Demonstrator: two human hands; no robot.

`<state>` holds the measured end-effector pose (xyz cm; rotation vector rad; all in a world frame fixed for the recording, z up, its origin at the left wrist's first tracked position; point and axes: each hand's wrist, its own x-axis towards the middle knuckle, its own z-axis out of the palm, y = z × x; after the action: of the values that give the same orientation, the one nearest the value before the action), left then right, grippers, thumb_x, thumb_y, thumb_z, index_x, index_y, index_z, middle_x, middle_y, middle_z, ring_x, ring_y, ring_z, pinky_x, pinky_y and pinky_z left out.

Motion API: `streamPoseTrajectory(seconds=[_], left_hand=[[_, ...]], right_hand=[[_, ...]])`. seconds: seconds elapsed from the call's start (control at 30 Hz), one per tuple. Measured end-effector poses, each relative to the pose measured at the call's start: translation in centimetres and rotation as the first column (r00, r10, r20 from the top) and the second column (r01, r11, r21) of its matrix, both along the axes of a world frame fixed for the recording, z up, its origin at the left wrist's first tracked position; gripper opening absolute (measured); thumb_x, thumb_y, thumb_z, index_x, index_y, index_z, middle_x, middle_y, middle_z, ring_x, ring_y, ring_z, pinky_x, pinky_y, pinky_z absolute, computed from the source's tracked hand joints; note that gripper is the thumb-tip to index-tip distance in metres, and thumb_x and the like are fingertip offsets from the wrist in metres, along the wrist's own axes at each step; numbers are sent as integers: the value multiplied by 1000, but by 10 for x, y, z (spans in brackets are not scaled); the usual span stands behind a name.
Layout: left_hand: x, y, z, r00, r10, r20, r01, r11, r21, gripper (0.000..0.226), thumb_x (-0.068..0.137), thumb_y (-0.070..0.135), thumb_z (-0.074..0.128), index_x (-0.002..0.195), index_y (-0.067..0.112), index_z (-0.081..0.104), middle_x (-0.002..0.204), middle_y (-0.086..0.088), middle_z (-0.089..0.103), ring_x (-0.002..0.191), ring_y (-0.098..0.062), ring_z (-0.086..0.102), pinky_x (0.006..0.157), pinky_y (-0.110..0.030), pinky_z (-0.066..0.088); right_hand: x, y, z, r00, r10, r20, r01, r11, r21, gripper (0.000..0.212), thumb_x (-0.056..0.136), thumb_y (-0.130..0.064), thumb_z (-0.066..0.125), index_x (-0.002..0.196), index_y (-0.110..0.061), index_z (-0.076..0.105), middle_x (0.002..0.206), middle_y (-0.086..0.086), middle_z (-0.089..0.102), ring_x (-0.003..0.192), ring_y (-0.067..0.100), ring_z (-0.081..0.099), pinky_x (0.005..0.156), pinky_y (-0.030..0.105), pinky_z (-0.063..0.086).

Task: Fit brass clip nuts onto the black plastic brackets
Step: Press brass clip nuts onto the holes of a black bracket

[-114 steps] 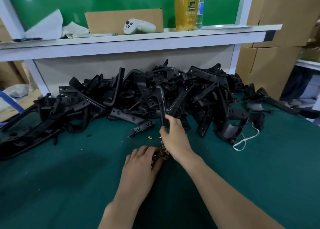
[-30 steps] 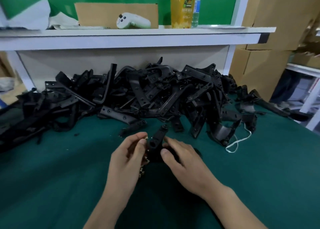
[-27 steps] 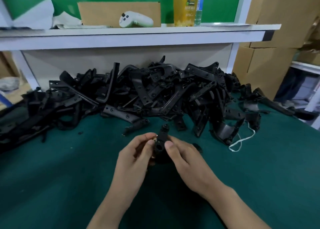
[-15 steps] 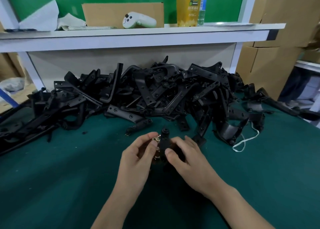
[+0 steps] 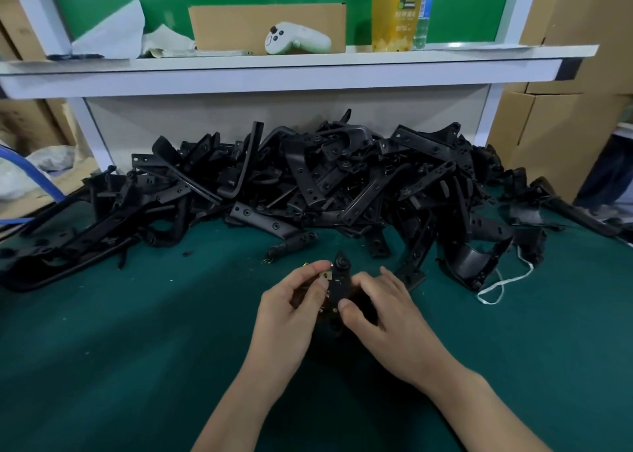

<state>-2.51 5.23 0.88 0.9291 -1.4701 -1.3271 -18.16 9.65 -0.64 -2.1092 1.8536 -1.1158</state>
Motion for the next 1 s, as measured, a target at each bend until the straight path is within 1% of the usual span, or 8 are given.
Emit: streamPoseTrajectory(seconds=[0.13,0.23,0.37,0.53,0.67,0.73,0.9,1.0], left_hand=[[0,0,0,1000,-7,-12,7,1000,13,24,101,15,59,110,32,73,96,8,78,93,-9,73,83,-20,57],[0,1,0,1000,-4,2,4,1000,3,25,101,15,59,110,33,73,96,10,78,93,-7,73,84,-21,57],[-1,1,0,1000,-6,26,7,1000,-26,26,101,16,59,109,36,73,96,13,78,92,-4,72,80,-16,55],[0,2,-1,1000,13,21,-12,1000,-22,26,102,18,57,108,37,74,97,15,77,93,-1,71,78,-13,53],[0,1,-1,1000,23,18,-23,999,-37,25,102,20,56,108,38,73,96,18,76,92,2,69,75,-9,50],[0,0,-1,999,31,20,-30,999,-35,24,102,20,57,107,37,73,94,15,76,88,0,70,72,-11,51],[-2,-1,-2,998,61,4,-61,998,-26,16,99,21,61,101,31,73,88,10,76,80,-5,70,67,-15,53],[-1,-1,-1,998,60,0,-60,998,-16,15,99,21,62,99,31,74,87,8,76,79,-6,70,66,-17,54]], right_hand=[[0,0,-1,1000,4,-14,-4,1000,-2,14,93,-55,38,90,-41,37,84,-26,51,104,-13,43,120,24,16],[1,0,0,1000,3,-4,-3,1000,5,13,91,-57,37,90,-44,37,87,-27,52,106,-17,40,117,17,12],[0,0,-1,1000,-5,-3,5,1000,-1,12,91,-57,38,92,-44,38,90,-31,50,106,-21,37,113,9,7],[1,1,0,1000,3,-18,-3,1000,6,22,92,-56,37,93,-35,42,86,-26,50,102,-6,44,118,20,12],[0,0,0,1000,3,-19,-4,1000,-18,24,92,-56,37,94,-33,44,84,-28,47,96,-3,45,120,26,16],[1,0,1,1000,6,-19,-6,1000,-3,27,92,-56,37,95,-31,46,84,-27,48,95,0,46,120,28,16],[0,0,0,1000,-1,-3,1,1000,-15,23,93,-53,40,93,-31,45,79,-27,45,90,0,46,120,28,17],[1,0,0,1000,-11,-8,11,1000,-6,26,93,-54,39,95,-28,46,80,-25,46,91,1,46,120,26,15]])
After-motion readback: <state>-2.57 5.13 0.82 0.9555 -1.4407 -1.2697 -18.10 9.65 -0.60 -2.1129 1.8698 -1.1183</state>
